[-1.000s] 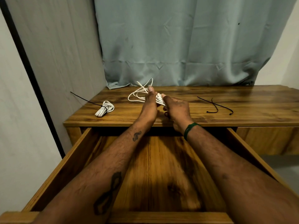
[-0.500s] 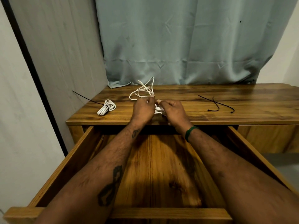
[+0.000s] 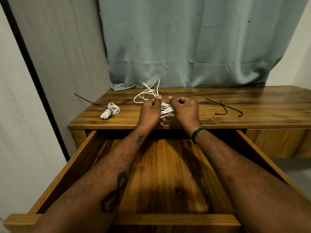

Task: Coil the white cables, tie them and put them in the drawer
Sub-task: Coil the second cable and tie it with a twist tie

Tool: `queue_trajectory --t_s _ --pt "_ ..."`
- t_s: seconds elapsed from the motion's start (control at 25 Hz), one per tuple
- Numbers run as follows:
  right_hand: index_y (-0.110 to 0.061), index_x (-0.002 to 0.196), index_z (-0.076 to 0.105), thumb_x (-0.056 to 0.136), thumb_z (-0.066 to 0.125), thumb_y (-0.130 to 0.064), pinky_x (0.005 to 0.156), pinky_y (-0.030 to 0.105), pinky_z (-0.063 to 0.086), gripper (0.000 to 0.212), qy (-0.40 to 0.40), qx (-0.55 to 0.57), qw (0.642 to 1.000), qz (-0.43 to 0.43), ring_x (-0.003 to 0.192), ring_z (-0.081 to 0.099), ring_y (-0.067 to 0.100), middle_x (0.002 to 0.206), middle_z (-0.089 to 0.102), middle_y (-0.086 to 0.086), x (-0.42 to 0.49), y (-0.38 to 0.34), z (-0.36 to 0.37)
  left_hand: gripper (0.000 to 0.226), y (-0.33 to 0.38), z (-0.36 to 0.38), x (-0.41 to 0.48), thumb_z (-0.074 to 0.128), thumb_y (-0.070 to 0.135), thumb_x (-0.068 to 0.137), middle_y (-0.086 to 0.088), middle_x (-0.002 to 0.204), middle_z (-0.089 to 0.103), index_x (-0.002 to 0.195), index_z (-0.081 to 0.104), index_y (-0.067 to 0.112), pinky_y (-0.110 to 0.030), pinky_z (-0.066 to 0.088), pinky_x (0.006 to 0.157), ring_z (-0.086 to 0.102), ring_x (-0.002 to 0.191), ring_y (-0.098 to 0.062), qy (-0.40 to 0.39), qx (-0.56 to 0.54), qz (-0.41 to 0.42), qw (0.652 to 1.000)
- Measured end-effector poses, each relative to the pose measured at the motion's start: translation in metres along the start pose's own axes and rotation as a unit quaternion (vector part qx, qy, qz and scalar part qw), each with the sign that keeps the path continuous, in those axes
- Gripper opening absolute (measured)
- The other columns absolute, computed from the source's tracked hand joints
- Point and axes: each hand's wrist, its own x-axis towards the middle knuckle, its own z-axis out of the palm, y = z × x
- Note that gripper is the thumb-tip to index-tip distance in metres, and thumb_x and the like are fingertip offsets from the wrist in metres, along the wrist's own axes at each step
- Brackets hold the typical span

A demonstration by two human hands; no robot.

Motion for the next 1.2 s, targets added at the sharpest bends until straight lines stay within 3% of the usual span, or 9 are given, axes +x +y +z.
queue_trajectory --t_s 0.12,0.24,0.36,0.52,0.64,0.8,0.92,1.04,1.2 --pt "-0.015 0.055 0.061 0.088 0.072 -0.017 0.049 0.016 0.036 0.034 -0.07 -0.062 0.991 -0.095 0.044 0.044 -0.002 0.044 0.055 -0.013 0.006 0.002 -0.012 0.05 0.018 -0.013 -0.003 0.04 0.047 0.106 -0.011 0.071 0.074 0.098 0.067 0.007 -0.028 0.054 0.041 0.07 0.051 -0.024 -0.146 -0.084 -0.197 0.966" --pt "-0.011 0.06 0.064 0.088 0.072 -0.014 0.052 0.012 0.037 0.028 -0.118 -0.082 0.981 -0.133 0.048 0.049 -0.006 0.048 0.057 -0.017 0.0 0.008 -0.008 0.069 0.016 -0.02 -0.004 0.026 0.062 0.103 -0.018 0.082 0.074 0.097 0.069 0.008 -0.021 0.048 0.042 0.066 0.053 -0.02 -0.246 0.019 -0.249 0.937" --pt "-0.007 0.06 0.062 0.089 0.07 -0.013 0.054 0.019 0.039 0.031 -0.106 -0.072 0.984 -0.122 0.051 0.047 -0.003 0.052 0.054 -0.01 0.003 0.017 -0.006 0.056 0.01 -0.01 -0.006 0.031 0.057 0.104 -0.011 0.065 0.067 0.09 0.065 0.015 -0.014 0.029 0.04 0.048 0.041 -0.012 -0.188 0.083 -0.172 0.963" --pt "-0.007 0.065 0.065 0.096 0.061 -0.028 0.057 0.026 0.045 0.037 -0.161 -0.038 0.984 -0.07 0.056 0.057 0.011 0.061 0.065 0.005 0.009 0.019 -0.01 0.048 0.0 0.001 0.002 0.044 0.045 0.102 -0.003 0.051 0.059 0.087 0.071 0.008 -0.015 0.028 0.038 0.043 0.035 -0.012 -0.086 0.121 -0.13 0.98" --pt "-0.007 0.088 0.073 0.098 0.053 -0.038 0.069 0.033 0.049 0.038 -0.11 -0.189 0.972 -0.083 0.078 0.067 0.028 0.082 0.072 0.013 0.027 0.025 -0.033 0.046 -0.005 -0.003 0.007 0.046 0.035 0.098 -0.004 0.048 0.058 0.089 0.075 0.0 -0.014 0.029 0.036 0.043 0.033 -0.013 -0.055 0.13 -0.125 0.982" --pt "-0.009 0.109 0.069 0.088 0.056 -0.019 0.092 0.042 0.05 0.027 0.067 -0.482 0.873 0.033 0.108 0.062 0.038 0.114 0.067 0.019 0.057 0.05 -0.097 0.039 -0.008 -0.01 0.008 0.047 0.029 0.094 -0.009 0.052 0.064 0.072 0.07 0.005 -0.02 0.035 0.041 0.047 0.037 -0.018 -0.042 0.144 -0.096 0.984" --pt "-0.004 0.12 0.063 0.086 0.059 -0.015 0.102 0.051 0.04 0.036 0.12 -0.579 0.793 0.144 0.123 0.047 0.043 0.131 0.054 0.019 0.062 0.068 -0.137 0.044 -0.009 -0.01 0.005 0.048 0.03 0.095 -0.009 0.051 0.065 0.064 0.068 0.007 -0.016 0.032 0.037 0.046 0.033 -0.015 -0.059 0.18 -0.074 0.979" --pt "-0.004 0.12 0.062 0.086 0.062 -0.014 0.102 0.049 0.037 0.036 0.114 -0.577 0.788 0.182 0.125 0.045 0.042 0.132 0.055 0.018 0.066 0.081 -0.159 0.047 -0.011 -0.01 0.005 0.047 0.032 0.096 -0.011 0.055 0.067 0.065 0.071 0.006 -0.016 0.033 0.039 0.047 0.033 -0.013 -0.071 0.192 -0.065 0.977" --pt "0.001 0.111 0.065 0.085 0.06 -0.007 0.096 0.044 0.046 0.028 0.102 -0.596 0.788 0.118 0.117 0.053 0.042 0.122 0.062 0.022 0.066 0.083 -0.158 0.047 -0.014 -0.013 0.007 0.047 0.032 0.096 -0.007 0.052 0.067 0.064 0.07 0.008 -0.019 0.036 0.043 0.049 0.035 -0.014 -0.078 0.211 -0.071 0.972"
